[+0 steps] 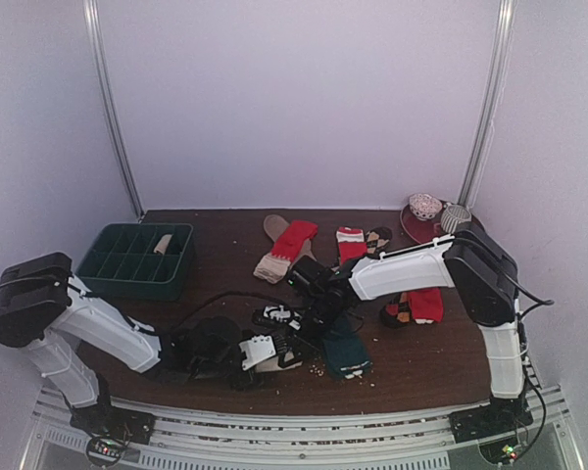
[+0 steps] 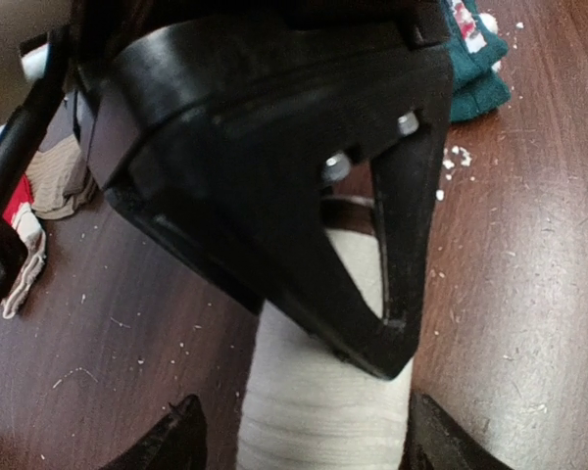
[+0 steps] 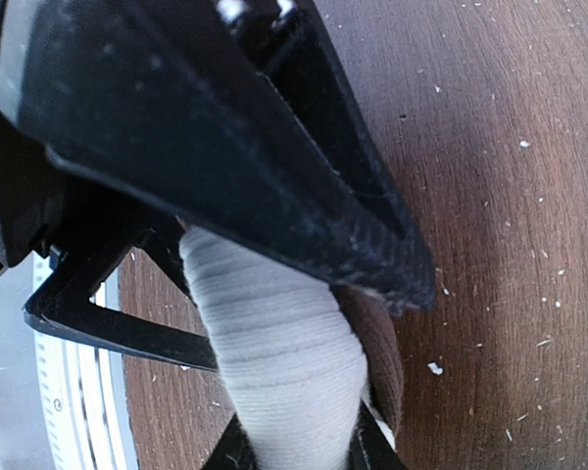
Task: Roll the socks
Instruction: Pick up a pair of socks from the center of the board.
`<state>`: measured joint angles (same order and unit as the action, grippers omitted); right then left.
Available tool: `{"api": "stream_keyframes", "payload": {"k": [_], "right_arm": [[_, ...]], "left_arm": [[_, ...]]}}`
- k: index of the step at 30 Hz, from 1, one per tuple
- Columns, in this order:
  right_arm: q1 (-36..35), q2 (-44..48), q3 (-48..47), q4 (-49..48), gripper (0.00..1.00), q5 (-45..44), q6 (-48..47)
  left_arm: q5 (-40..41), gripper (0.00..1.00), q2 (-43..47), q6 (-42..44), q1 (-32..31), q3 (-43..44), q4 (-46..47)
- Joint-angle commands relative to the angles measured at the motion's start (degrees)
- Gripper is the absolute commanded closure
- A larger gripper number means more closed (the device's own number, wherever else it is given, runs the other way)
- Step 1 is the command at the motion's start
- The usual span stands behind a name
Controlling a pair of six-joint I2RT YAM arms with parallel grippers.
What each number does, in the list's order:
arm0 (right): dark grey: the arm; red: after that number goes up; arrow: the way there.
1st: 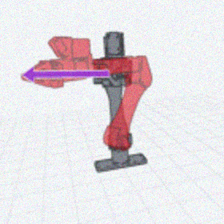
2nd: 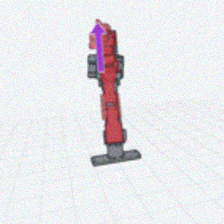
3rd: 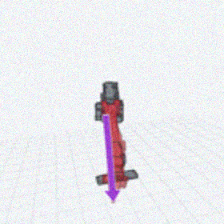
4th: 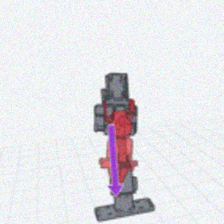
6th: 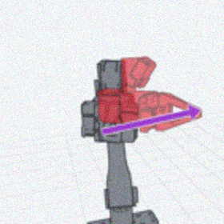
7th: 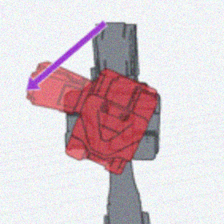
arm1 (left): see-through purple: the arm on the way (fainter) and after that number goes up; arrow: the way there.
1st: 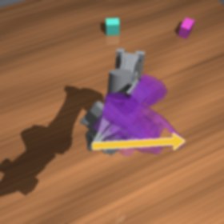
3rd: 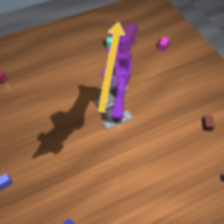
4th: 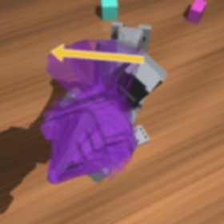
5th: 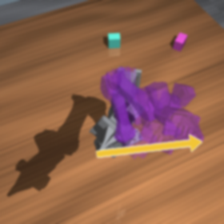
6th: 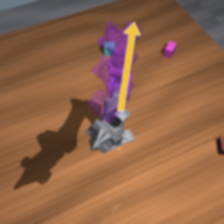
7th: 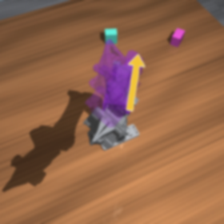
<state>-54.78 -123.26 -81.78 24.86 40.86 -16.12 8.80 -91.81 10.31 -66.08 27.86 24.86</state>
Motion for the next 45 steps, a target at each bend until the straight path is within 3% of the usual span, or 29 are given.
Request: {"api": "stream_keyframes", "payload": {"k": [1,6,14,18,22,27,28,29,30,36,38,45], "right_arm": [[-1.0,-9.4,5.7,12.4,0.78,-9.8,0.5],[-0.7,-9.5,5.8,12.4,0.78,-9.9,0.4],[-0.5,-10.1,6.0,12.5,0.78,-10.2,0.6],[-0.6,-10.1,6.0,12.4,0.78,-10.4,0.8],[-0.4,-10.1,6.0,12.5,0.78,-10.5,0.8],[-0.4,-9.5,5.9,12.0,0.75,-10.7,1.3],[-0.3,-8.7,6.0,11.3,0.70,-10.5,1.5],[-0.3,-7.7,6.4,10.2,0.50,-10.6,2.1],[-0.1,-6.3,6.9,8.9,0.39,-10.4,2.6],[2.0,5.7,11.2,-1.0,0.16,-9.4,6.4],[2.8,9.9,12.8,-1.9,0.01,-9.9,7.0],[5.8,25.9,19.0,-4.3,0.00,-15.8,11.2]], "left_arm": [[2.1,0.31,0.2,2.3,0.2,1.1,2.3],[2.1,0.33,0.1,3.5,0.3,1.7,1.2],[-0.3,0.65,-2.5,3.7,0.2,2.9,0.6],[-1.1,0.70,-3.9,3.7,0.3,3.9,-0.5],[-2.0,1.00,-4.9,4.4,0.3,4.7,-1.8],[-3.2,1.00,-6.4,3.4,0.2,4.9,-3.0],[-3.3,1.00,-6.5,2.9,0.3,4.6,-2.9],[-3.1,1.00,-6.6,2.3,0.3,4.3,-2.6],[-3.1,1.00,-6.6,1.6,0.3,3.9,-2.4],[-2.2,1.00,-4.9,-2.1,1.0,1.2,0.1],[-1.4,1.00,-4.1,-2.7,1.6,0.8,0.0],[3.3,1.00,3.0,-7.8,5.1,-1.2,0.2]]}}
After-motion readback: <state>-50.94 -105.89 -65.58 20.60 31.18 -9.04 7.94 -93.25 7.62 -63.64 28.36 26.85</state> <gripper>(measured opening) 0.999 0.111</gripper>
